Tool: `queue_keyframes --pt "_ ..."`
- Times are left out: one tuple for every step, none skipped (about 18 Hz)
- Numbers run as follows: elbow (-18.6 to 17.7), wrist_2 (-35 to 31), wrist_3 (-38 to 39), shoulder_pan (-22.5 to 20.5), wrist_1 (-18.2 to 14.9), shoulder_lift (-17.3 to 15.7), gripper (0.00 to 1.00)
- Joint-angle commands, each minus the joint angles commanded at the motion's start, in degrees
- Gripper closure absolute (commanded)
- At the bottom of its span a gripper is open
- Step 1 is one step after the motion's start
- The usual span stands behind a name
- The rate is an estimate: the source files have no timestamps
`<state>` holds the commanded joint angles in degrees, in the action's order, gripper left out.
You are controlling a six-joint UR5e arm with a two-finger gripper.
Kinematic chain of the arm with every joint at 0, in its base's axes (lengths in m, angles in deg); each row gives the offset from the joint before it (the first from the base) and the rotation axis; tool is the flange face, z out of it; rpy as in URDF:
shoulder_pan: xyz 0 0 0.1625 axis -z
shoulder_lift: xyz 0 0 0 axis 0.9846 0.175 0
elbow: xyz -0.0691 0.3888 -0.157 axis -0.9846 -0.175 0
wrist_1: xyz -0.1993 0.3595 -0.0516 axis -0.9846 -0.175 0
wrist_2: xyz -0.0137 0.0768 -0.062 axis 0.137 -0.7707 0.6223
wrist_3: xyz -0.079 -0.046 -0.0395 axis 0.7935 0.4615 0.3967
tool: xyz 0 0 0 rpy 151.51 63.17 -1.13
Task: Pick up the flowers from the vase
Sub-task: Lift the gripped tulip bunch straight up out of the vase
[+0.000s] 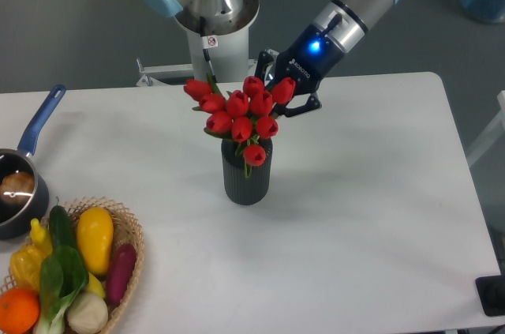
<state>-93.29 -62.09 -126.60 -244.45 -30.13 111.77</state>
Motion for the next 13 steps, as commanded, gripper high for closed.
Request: queue_keyframes --pt "0.2 0.1 1.0 0.0 0.0 -0.3 0.69" --pt "0.4 0.1 1.6 0.0 0.0 -0.4 0.69" --pt "0.6 0.1 2.1 0.0 0.0 -0.6 0.7" --pt "0.9 0.1 2.5 0.0 0.0 -0.8 0.7" --pt "0.9 0.1 2.9 0.0 0.0 -1.0 0.69" --pt "0.9 0.1 3.1 0.0 0.0 -1.2 0.69" --pt "1.0 0.1 3.2 0.0 -0.1 -1.3 0.69" --pt "1.0 0.3 3.5 0.0 -0.1 -1.6 0.7" --pt "1.1 0.8 4.7 -0.1 0.0 -1.8 0.7" --pt "1.6 1.1 6.3 -0.1 0.0 -1.9 0.7" --pt "2.3 1.2 8.1 -0.1 0.0 -1.9 0.7" --pt "2.9 1.2 9.6 -0.1 0.0 -1.9 0.71" --pt "3.5 1.3 10.6 -0.1 0.0 -1.9 0.71"
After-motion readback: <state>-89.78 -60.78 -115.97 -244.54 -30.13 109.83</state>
